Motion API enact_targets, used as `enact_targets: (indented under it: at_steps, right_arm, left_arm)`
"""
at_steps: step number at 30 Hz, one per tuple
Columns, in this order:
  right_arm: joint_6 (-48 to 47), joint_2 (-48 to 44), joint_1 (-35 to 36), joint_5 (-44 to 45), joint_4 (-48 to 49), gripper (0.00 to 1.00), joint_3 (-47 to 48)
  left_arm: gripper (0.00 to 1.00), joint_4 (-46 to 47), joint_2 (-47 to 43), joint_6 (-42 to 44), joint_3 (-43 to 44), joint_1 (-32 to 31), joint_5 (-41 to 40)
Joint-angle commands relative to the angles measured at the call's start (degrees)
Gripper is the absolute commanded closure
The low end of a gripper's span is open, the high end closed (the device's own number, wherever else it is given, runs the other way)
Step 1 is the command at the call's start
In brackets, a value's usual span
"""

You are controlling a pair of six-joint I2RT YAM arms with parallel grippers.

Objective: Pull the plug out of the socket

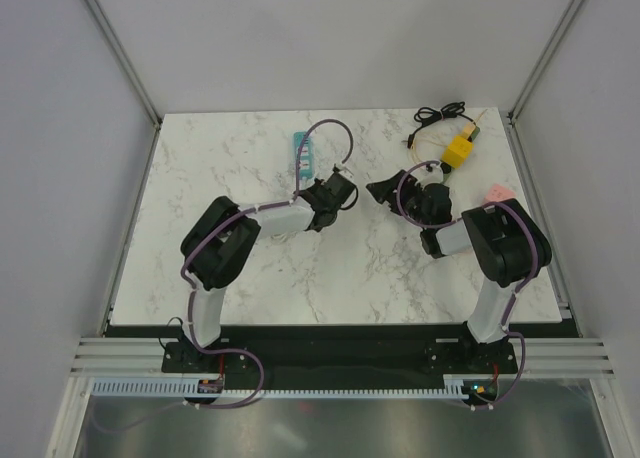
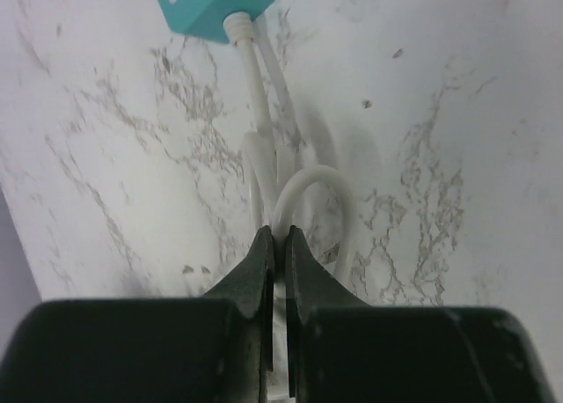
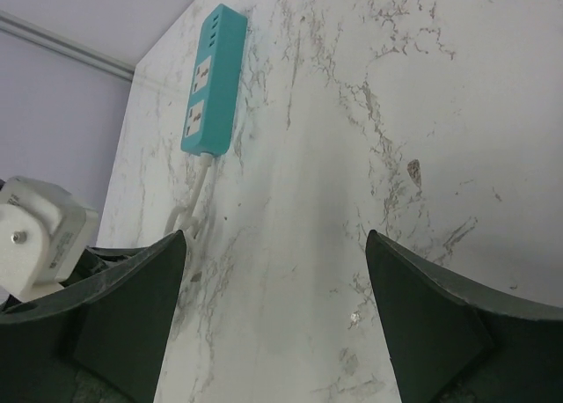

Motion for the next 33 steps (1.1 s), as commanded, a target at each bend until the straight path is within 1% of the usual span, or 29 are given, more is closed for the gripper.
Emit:
enact_targets:
  at_steps: [1, 2, 3, 4, 6, 8, 9, 11, 12, 13, 15, 16, 18, 19, 20, 22, 24, 27, 29, 31, 32, 33]
  right_arm:
    - [1.36, 0.68, -0.63, -1.71, 4.12, 0.09, 0.0]
    - [1.54, 0.86, -0.81, -1.79, 4.3, 0.09, 0.0]
    - [1.62, 0.95, -0.9, -1.88, 4.47, 0.09, 0.0]
    - [1.8, 0.95, -0.99, -1.97, 4.56, 0.09, -0.09]
    - [1.89, 1.21, -1.07, -2.06, 4.82, 0.09, -0.09]
    - [2.15, 1.39, -0.99, -2.32, 5.0, 0.09, 0.0]
    - [2.24, 1.56, -0.99, -2.41, 5.17, 0.09, 0.0]
    - [2.42, 1.74, -0.99, -2.5, 5.35, 0.09, 0.09]
    - [2.5, 1.74, -1.07, -2.5, 5.44, 0.09, 0.09]
    - [2.5, 1.74, -1.16, -2.5, 5.35, 0.1, 0.0]
    - [2.59, 1.83, -1.25, -2.5, 5.53, 0.09, -0.09]
    - [2.68, 1.91, -1.34, -2.5, 5.53, 0.09, 0.0]
    - [3.03, 2.09, -1.43, -2.67, 5.61, 0.09, -0.09]
    - [3.03, 2.18, -1.6, -2.76, 5.7, 0.09, -0.17]
    - [3.29, 2.35, -1.69, -2.85, 5.96, 0.09, -0.17]
    - [3.64, 2.53, -1.95, -2.94, 6.14, 0.09, -0.17]
    - [3.82, 2.88, -1.95, -3.2, 6.41, 0.09, 0.17]
    - [4.52, 3.76, -1.95, -3.9, 6.76, 0.1, 0.88]
    - [4.7, 4.28, -1.95, -4.08, 6.93, 0.1, 0.97]
    - [4.88, 4.55, -1.95, -4.34, 6.93, 0.1, 1.23]
    - [4.88, 4.73, -1.95, -4.52, 6.93, 0.1, 1.32]
    - [4.88, 4.81, -1.95, -4.52, 6.93, 0.1, 1.49]
  left_arm:
    - [0.98, 14.21, -0.01, 21.59, 0.69, -2.08, -1.79]
    - [0.98, 17.11, -0.63, 24.78, -0.72, -2.26, -1.09]
    - [0.98, 24.1, -1.24, 27.6, -2.21, -2.35, 0.83]
    - [0.98, 26.6, -2.12, 32.32, -5.01, -2.35, 1.81]
    - [0.98, 30.92, -2.56, 35.17, -6.44, -2.18, 3.83]
    - [0.98, 31.55, -3.09, 36.67, -6.44, -1.47, 6.11]
    - [0.98, 32.94, -3.35, 37.81, -6.96, -0.77, 9.17]
    - [0.98, 36.45, -3.97, 40.7, -8.54, -0.68, 11.83]
    - [0.98, 38.39, -3.89, 42.81, -10.2, -0.59, 12.62]
    - [0.98, 41.28, -3.71, 46.75, -10.66, -0.33, 13.07]
    - [0.98, 44.1, -3.01, 51.33, -11.79, 0.28, 15.78]
    - [0.98, 46.64, -2.66, 52.83, -12.33, 1.85, 17.45]
    - [0.98, 46.84, -2.22, 57.04, -13.38, 3.53, 21.75]
    - [0.98, 46.76, -1.78, 57.68, -13.21, 4.93, 21.86]
    - [0.98, 45.45, -1.25, 57.77, -12.51, 5.73, 19.86]
    - [0.98, 41.33, 0.15, 55.41, -9.53, 8.28, 17.13]
    - [0.98, 39.73, 0.86, 51.64, -7.51, 10.91, 12.91]
    - [0.98, 40.6, 3.31, 50.56, -6.88, 13.2, 9.39]
    - [0.98, 43.32, 4.37, 51.53, -6.97, 13.64, 7.28]
    - [0.81, 46.75, 5.6, 51.97, -6.27, 13.91, 5.43]
    - [0.69, 47.71, 6.91, 51.8, -5.74, 14.0, 4.47]
    - [0.49, 48.33, 7.45, 51.27, -4.43, 14.09, 2.8]
